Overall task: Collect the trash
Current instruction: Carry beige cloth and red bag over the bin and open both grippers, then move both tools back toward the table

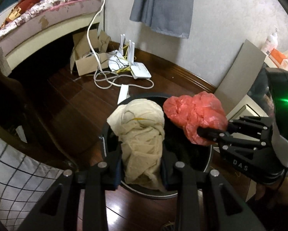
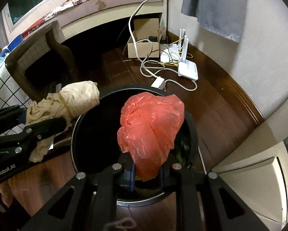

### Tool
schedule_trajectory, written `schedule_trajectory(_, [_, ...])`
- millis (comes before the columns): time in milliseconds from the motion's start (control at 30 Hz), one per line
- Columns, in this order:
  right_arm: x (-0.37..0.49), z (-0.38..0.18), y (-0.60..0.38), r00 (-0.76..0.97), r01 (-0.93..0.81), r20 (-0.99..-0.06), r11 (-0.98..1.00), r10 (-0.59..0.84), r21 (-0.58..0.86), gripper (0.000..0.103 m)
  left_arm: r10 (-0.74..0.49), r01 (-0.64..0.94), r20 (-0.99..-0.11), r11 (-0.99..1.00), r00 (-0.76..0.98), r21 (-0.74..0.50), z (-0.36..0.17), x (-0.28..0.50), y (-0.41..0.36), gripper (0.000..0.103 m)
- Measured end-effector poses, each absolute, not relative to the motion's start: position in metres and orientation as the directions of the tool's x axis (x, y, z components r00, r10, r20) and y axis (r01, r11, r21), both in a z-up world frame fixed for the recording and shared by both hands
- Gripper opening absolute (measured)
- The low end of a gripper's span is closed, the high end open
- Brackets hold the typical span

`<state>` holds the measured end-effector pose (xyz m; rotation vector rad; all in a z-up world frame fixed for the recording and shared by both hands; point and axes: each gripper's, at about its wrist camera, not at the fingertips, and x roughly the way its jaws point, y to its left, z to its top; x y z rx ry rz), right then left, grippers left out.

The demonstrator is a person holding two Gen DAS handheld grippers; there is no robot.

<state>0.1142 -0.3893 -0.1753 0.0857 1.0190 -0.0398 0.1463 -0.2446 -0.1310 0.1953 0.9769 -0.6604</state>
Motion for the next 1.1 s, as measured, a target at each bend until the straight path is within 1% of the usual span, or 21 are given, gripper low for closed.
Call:
schedule_trajectory(33, [0.116, -0.178, -0.390, 0.519, 0.070, -0.855, 0.996, 0.013, 0.058, 0.019, -0.442, 0.598, -0.820, 0.786, 0.365, -0.157, -0.135, 0.149, -0.245, 0.043])
schedule_trajectory(67, [0.117, -0.180, -0.390, 0.514, 0.063, -0.857, 0.996, 0.025, 0.066, 0.020, -0.448, 0.594, -0.823, 0.785, 0.349, -0.175, -0.138, 0.150, -0.244, 0.054])
schedule_trajectory(100, [0.120, -0.184, -0.391, 0.507, 0.060, -0.862, 0.996, 0.024, 0.064, 0.032, -0.434, 0.578, -0.831, 0.797, 0.348, -0.175, -0.142, 0.152, -0.244, 0.086])
schedule_trajectory(133, [0.123, -0.192, -0.392, 0.487, 0.082, -0.873, 0.996, -0.019, 0.024, 0.072, -0.413, 0.562, -0.834, 0.812, 0.365, -0.156, -0.144, 0.154, -0.244, 0.102])
schedule_trajectory(167, [0.125, -0.199, -0.396, 0.461, 0.106, -0.886, 0.994, -0.054, -0.006, 0.093, -0.390, 0.541, -0.834, 0.830, 0.391, -0.135, -0.144, 0.154, -0.240, 0.102])
schedule_trajectory(200, [0.125, -0.202, -0.399, 0.454, 0.120, -0.888, 0.993, -0.070, -0.016, 0.102, -0.380, 0.528, -0.836, 0.839, 0.397, -0.131, -0.144, 0.155, -0.236, 0.102])
schedule_trajectory(333, [0.120, -0.202, -0.413, 0.445, 0.185, -0.888, 0.982, -0.115, -0.034, 0.102, -0.325, 0.478, -0.833, 0.874, 0.448, -0.084, -0.142, 0.154, -0.220, 0.102])
schedule_trajectory(467, [0.118, -0.197, -0.416, 0.445, 0.210, -0.885, 0.977, -0.138, -0.047, 0.102, -0.307, 0.449, -0.831, 0.890, 0.464, -0.078, -0.137, 0.152, -0.208, 0.102])
schedule_trajectory(667, [0.109, -0.180, -0.401, 0.481, 0.201, -0.867, 0.979, -0.130, -0.036, 0.102, -0.297, 0.437, -0.806, 0.898, 0.511, -0.053, -0.113, 0.138, -0.193, 0.102])
schedule_trajectory(1100, [0.094, -0.126, -0.350, 0.602, 0.131, -0.793, 0.991, -0.096, -0.020, 0.102, -0.275, 0.357, -0.744, 0.933, 0.609, -0.053, -0.071, 0.121, -0.147, 0.102])
